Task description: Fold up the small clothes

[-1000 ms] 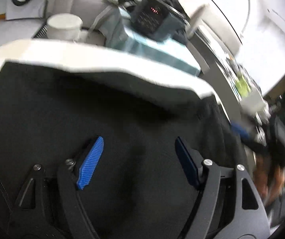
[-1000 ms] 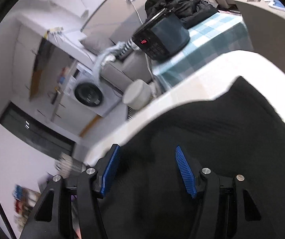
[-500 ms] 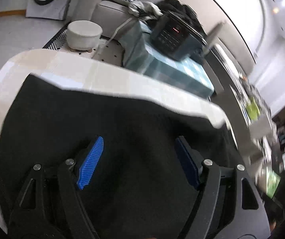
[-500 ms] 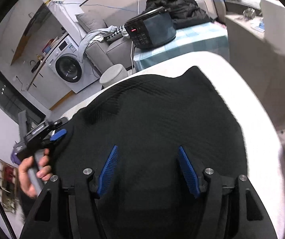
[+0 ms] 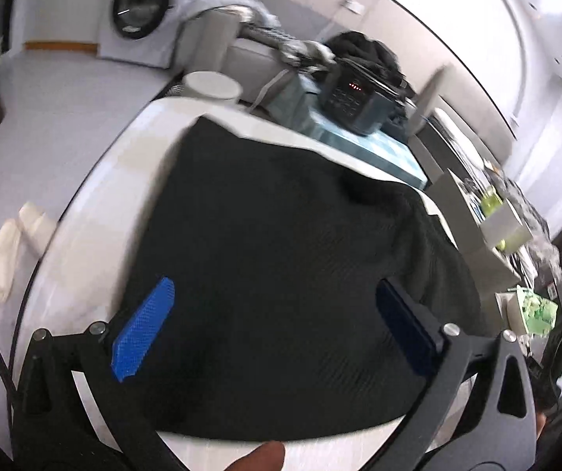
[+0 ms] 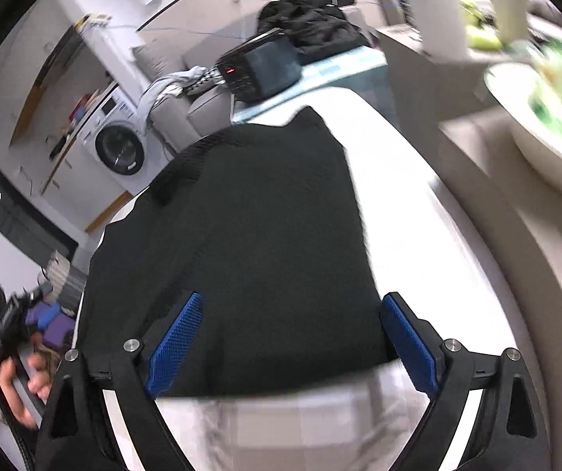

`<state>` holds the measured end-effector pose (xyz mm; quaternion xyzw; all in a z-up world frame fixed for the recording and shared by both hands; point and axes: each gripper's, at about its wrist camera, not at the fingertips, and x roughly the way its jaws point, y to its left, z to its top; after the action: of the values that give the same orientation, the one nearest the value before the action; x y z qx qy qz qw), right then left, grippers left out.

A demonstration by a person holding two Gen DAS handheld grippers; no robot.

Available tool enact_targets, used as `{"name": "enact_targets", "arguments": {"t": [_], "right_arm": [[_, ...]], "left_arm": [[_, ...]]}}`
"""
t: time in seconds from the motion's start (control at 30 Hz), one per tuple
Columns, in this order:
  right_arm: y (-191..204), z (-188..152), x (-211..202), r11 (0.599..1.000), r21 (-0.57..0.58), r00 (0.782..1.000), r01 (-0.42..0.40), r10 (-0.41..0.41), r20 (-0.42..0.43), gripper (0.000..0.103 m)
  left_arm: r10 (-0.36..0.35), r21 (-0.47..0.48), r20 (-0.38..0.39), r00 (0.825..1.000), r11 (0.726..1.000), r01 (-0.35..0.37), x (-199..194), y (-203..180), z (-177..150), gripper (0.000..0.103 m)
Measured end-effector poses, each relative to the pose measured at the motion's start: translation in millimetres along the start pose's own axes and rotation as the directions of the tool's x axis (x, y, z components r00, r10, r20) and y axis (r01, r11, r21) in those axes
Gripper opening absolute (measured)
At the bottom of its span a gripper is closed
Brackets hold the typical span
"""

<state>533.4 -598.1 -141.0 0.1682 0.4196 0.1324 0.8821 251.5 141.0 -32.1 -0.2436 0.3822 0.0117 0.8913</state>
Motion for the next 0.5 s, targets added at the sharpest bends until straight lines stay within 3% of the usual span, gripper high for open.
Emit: {"name": "enact_targets", "arguments": {"t": [0.17, 0.27, 0.4, 0.43, 0.5], "right_arm": [[-24, -24, -12, 0.993, 0.105, 0.999, -0.046, 0.049, -0.019, 0.093], [-30, -29, -9, 0.986, 0.153, 0.996, -0.073, 0.080, -0.042, 0.086], [-37, -30, -3, 0.950, 0.258, 0.981, -0.178, 0.192, -0.031, 0.083], [-38, -28, -1, 0.945, 0.275, 0.982, -0.176, 0.188, -0.017, 0.077], [-40, -26, 4, 0.947, 0.305, 0.994, -0.097, 0.109, -0.024, 0.042]], "left_arm": [[0.050, -0.110, -0.032, 0.998, 0.993, -0.053, -23, 42, -45, 0.102], [0.048, -0.156, -0.057, 0.997, 0.986, -0.057, -31, 57, -63, 0.102], [0.026, -0.206, -0.054, 0.998, 0.978, -0.037, -43, 71, -80, 0.102], [0.026, -0.215, -0.053, 0.998, 0.976, -0.037, -45, 74, -83, 0.102], [0.023, -0.227, -0.057, 0.998, 0.973, -0.035, -47, 77, -89, 0.102]]}}
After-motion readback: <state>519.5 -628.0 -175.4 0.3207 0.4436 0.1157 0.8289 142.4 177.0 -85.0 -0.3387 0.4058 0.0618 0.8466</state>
